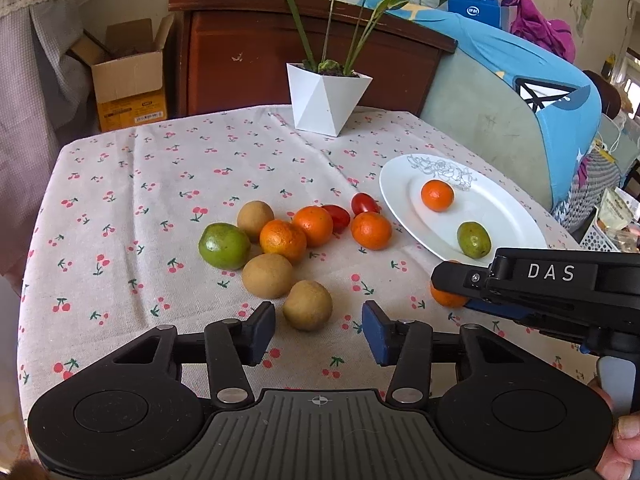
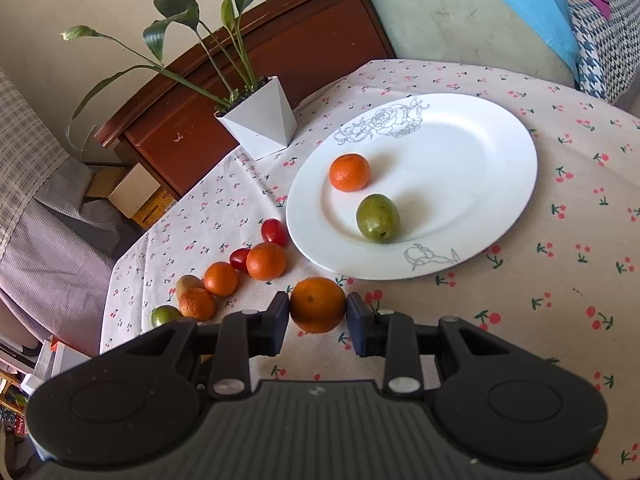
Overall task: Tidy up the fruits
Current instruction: 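Carry the orange toward the plate with the right tool while the left tool grasps a kiwi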
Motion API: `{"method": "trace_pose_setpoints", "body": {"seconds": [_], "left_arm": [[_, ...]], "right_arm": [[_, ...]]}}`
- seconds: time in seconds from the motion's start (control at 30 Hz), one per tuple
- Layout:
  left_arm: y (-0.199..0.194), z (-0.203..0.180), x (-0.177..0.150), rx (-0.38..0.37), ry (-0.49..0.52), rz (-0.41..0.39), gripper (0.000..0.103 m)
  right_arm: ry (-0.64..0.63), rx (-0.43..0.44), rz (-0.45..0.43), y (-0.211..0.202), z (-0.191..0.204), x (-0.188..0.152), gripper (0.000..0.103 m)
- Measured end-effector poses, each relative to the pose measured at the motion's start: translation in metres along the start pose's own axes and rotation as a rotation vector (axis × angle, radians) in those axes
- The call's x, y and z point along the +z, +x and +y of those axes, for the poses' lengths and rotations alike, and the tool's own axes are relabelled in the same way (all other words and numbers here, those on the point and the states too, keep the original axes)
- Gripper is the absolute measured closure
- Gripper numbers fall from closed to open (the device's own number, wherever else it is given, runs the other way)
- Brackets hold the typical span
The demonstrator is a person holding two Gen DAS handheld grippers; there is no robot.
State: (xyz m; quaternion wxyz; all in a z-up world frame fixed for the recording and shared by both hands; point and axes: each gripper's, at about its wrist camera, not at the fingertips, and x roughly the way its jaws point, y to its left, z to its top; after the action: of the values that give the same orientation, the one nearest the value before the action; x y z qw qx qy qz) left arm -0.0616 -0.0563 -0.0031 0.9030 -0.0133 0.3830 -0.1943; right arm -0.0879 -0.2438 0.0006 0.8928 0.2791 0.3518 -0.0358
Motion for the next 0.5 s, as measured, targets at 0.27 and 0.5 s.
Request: {"method": "trace_pose_setpoints", "body": {"seconds": [0.27, 0.5], "left_arm": [[0.0027, -0.0016, 0.0008, 0.009, 0.001, -0.015, 0.079], [-0.0019, -0.0012, 0.0029, 0.004, -0.02, -0.016, 0.08]], "right_arm": [[0.009, -0.008, 0.008, 0.0013, -0.0015, -0.0003, 0.072], [0.014, -0.013, 0.009, 0.0008, -0.0027, -0.0011, 0.072]]}}
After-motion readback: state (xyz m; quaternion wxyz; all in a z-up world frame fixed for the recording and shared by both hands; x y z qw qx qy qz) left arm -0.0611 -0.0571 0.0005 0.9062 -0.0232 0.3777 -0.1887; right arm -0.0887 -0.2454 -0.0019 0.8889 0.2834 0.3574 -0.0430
